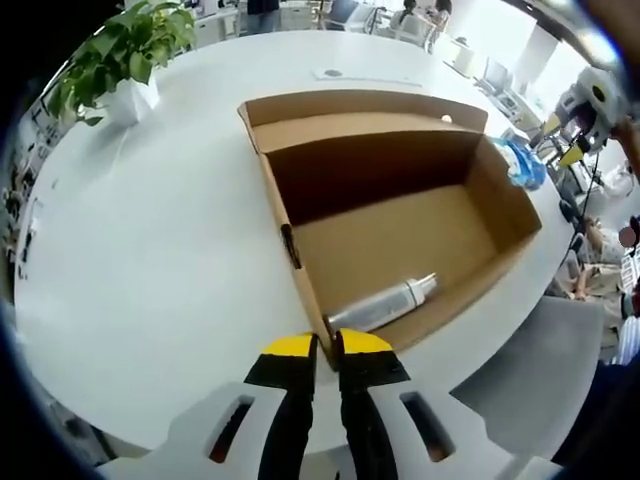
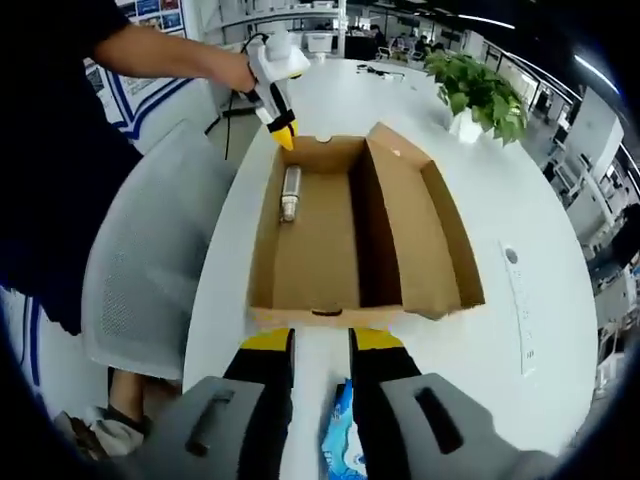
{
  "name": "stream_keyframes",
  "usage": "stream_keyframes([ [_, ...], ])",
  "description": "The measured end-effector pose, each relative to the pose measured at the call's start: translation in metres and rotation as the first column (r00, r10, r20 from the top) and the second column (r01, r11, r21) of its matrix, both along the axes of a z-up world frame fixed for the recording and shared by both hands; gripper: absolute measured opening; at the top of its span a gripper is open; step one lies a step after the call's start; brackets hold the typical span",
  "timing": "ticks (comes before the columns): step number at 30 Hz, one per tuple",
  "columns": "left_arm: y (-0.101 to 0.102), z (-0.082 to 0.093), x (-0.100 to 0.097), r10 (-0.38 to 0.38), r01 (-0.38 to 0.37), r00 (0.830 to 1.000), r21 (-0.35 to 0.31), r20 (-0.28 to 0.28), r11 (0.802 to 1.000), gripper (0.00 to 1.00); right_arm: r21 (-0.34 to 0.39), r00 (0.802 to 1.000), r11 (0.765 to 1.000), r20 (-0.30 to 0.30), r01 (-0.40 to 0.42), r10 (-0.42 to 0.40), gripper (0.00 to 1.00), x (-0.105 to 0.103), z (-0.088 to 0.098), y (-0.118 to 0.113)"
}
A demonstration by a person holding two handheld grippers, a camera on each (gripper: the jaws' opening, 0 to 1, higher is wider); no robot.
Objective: Operate the shoe box by opening the lid, removing the specified soft item, and placing it in the target area until the item is outside and the box remains undamaged.
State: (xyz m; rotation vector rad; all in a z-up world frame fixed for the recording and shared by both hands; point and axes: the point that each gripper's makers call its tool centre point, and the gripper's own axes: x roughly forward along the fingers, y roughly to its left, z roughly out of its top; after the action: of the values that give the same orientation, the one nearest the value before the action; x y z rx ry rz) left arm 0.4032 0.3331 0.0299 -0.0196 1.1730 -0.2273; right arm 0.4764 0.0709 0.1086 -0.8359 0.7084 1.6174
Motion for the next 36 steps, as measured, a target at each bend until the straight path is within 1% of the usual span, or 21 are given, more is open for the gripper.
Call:
stream_keyframes([
  [2, 0.000, 0.000, 0.001, -0.003, 0.003, 1.000, -0.003, 0.001, 1.000, 0.05, 0.003, 1.000, 1.000, -0.003, -0.006, 0.006, 0.19, -0.001, -0.005, 0.009],
  [7, 0.001, -0.001, 0.001, -0.004, 0.004, 1.000, -0.003, 0.007, 1.000, 0.05, 0.011, 0.999, 0.999, -0.025, -0.033, 0.033, 0.18, -0.015, -0.011, 0.033],
  [12, 0.001, -0.001, 0.001, 0.000, 0.000, 1.000, -0.017, 0.011, 1.000, 0.05, 0.007, 0.999, 0.999, -0.028, -0.041, 0.041, 0.18, -0.021, -0.016, 0.050],
  [16, 0.002, -0.001, 0.002, -0.008, 0.009, 1.000, -0.024, 0.019, 1.000, 0.06, 0.009, 0.998, 0.999, -0.043, -0.040, 0.041, 0.18, -0.028, -0.022, 0.061],
  [18, 0.001, 0.000, 0.002, -0.028, 0.029, 0.999, -0.018, 0.035, 0.999, 0.07, 0.010, 0.998, 0.999, -0.048, -0.040, 0.041, 0.18, -0.031, -0.024, 0.066],
  [20, 0.001, 0.001, 0.001, -0.035, 0.035, 0.999, -0.018, 0.033, 0.999, 0.07, 0.013, 0.998, 0.999, -0.054, -0.041, 0.042, 0.18, -0.033, -0.025, 0.070],
  [21, 0.001, 0.003, 0.000, -0.052, 0.052, 0.998, -0.011, 0.031, 0.999, 0.08, 0.015, 0.998, 0.999, -0.058, -0.039, 0.039, 0.18, -0.034, -0.026, 0.073],
  [24, 0.008, 0.013, -0.001, -0.092, 0.091, 0.995, 0.030, 0.037, 0.995, 0.17, 0.028, 0.997, 0.999, -0.070, -0.028, 0.030, 0.18, -0.037, -0.028, 0.080],
  [25, 0.008, 0.016, -0.001, -0.100, 0.099, 0.994, 0.029, 0.038, 0.995, 0.22, 0.030, 0.997, 0.999, -0.072, -0.026, 0.028, 0.18, -0.038, -0.029, 0.081],
  [26, 0.009, 0.020, -0.001, -0.110, 0.109, 0.993, 0.026, 0.038, 0.994, 0.24, 0.030, 0.997, 0.999, -0.077, -0.026, 0.028, 0.18, -0.039, -0.031, 0.082],
  [27, 0.007, 0.027, 0.001, -0.138, 0.137, 0.990, 0.020, 0.040, 0.990, 0.24, 0.030, 0.997, 0.999, -0.076, -0.027, 0.029, 0.18, -0.039, -0.033, 0.083],
  [28, 0.005, 0.032, 0.001, -0.180, 0.179, 0.983, 0.028, 0.037, 0.984, 0.23, 0.030, 0.996, 0.999, -0.083, -0.023, 0.025, 0.18, -0.039, -0.035, 0.084],
  [29, 0.000, 0.038, 0.004, -0.248, 0.247, 0.968, 0.029, 0.046, 0.969, 0.24, 0.030, 0.996, 0.999, -0.087, -0.022, 0.024, 0.17, -0.040, -0.037, 0.084],
  [30, -0.007, 0.043, 0.006, -0.298, 0.298, 0.953, 0.018, 0.058, 0.955, 0.25, 0.029, 0.996, 0.999, -0.087, -0.022, 0.025, 0.17, -0.040, -0.038, 0.084],
  [31, -0.012, 0.045, 0.007, -0.326, 0.326, 0.943, 0.013, 0.065, 0.945, 0.25, 0.029, 0.996, 0.999, -0.088, -0.021, 0.024, 0.18, -0.040, -0.039, 0.085],
  [32, -0.027, 0.054, 0.011, -0.462, 0.462, 0.882, 0.019, 0.098, 0.887, 0.23, 0.029, 0.995, 0.999, -0.095, -0.013, 0.016, 0.17, -0.040, -0.041, 0.085],
  [33, -0.035, 0.057, 0.016, -0.549, 0.548, 0.825, 0.044, 0.131, 0.835, 0.21, 0.030, 0.995, 0.999, -0.098, -0.015, 0.018, 0.17, -0.041, -0.043, 0.085],
  [34, -0.042, 0.058, 0.019, -0.630, 0.626, 0.764, 0.076, 0.142, 0.776, 0.21, 0.031, 0.994, 0.999, -0.105, -0.012, 0.015, 0.17, -0.041, -0.045, 0.086],
  [35, -0.044, 0.057, 0.020, -0.669, 0.663, 0.732, 0.093, 0.128, 0.743, 0.21, 0.027, 0.994, 1.000, -0.110, -0.009, 0.012, 0.17, -0.041, -0.047, 0.085],
  [36, -0.045, 0.053, 0.020, -0.739, 0.731, 0.666, 0.112, 0.095, 0.673, 0.21, 0.025, 0.994, 1.000, -0.110, -0.012, 0.015, 0.17, -0.042, -0.048, 0.085],
])
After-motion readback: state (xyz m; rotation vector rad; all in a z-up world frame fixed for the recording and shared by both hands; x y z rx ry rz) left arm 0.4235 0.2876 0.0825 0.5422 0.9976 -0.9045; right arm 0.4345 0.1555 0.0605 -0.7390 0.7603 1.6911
